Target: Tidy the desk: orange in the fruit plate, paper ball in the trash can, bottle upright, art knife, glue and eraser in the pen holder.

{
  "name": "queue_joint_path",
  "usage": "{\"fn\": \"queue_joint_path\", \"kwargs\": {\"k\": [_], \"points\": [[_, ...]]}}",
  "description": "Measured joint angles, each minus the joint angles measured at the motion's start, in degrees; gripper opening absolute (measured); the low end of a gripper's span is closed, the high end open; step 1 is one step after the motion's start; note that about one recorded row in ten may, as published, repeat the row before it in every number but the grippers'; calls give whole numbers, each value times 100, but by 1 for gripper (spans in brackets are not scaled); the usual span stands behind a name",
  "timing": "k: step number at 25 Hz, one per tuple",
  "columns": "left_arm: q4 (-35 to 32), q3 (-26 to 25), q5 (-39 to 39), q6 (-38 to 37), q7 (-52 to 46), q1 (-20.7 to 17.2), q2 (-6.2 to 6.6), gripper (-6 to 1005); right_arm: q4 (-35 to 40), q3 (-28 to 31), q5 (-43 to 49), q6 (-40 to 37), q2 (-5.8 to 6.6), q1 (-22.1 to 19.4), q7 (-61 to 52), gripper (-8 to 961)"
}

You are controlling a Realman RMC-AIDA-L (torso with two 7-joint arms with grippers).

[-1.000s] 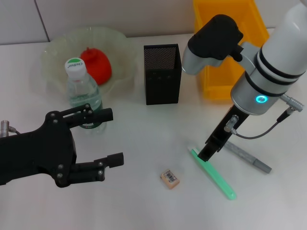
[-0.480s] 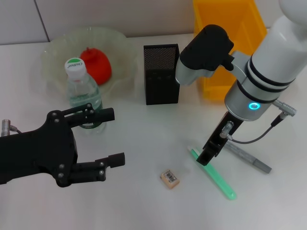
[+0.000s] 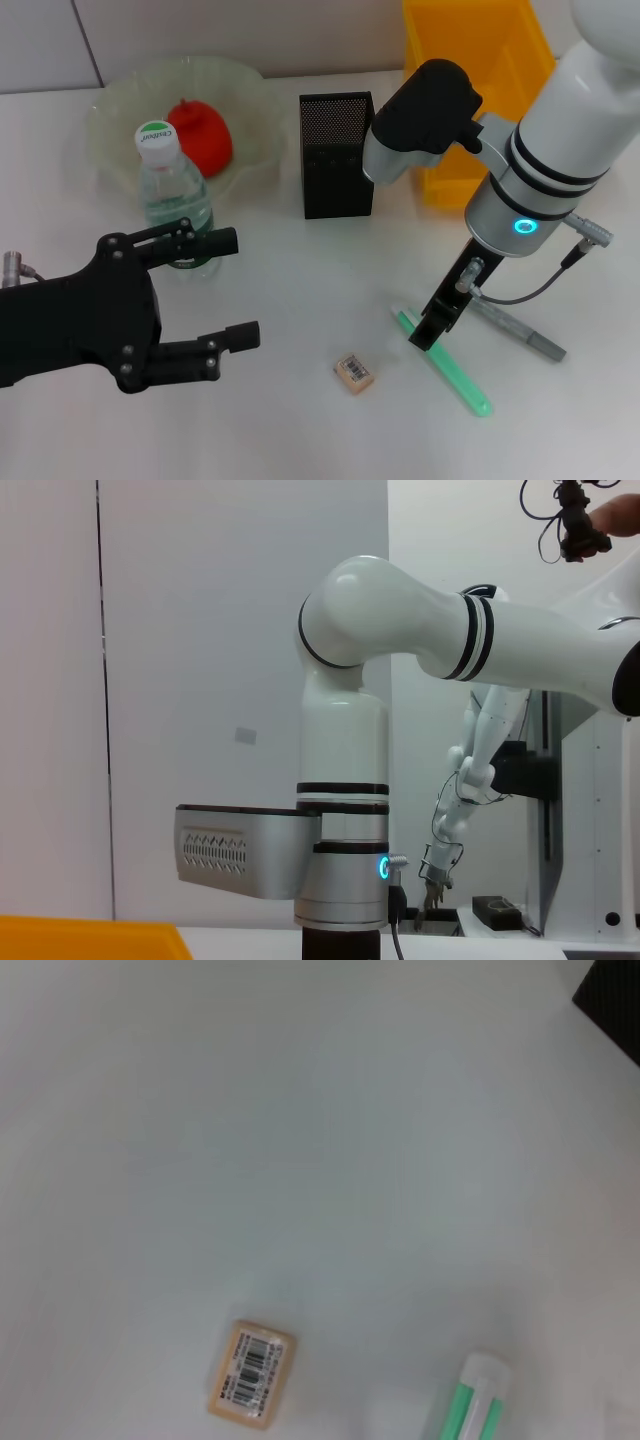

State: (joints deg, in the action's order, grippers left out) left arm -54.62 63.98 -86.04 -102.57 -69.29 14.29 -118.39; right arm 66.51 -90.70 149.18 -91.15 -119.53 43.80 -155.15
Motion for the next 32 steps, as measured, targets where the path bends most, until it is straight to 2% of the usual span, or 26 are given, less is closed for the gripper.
{"fn": "queue_joint_path", "kwargs": {"k": [18, 32], "points": [[-2, 61, 0, -9, 9, -14, 0, 801, -746, -19, -36, 138, -20, 551, -45, 628], [-3, 71, 0, -8, 12, 5, 9, 801, -1099, -80, -86, 338, -27, 728, -51, 628]]}}
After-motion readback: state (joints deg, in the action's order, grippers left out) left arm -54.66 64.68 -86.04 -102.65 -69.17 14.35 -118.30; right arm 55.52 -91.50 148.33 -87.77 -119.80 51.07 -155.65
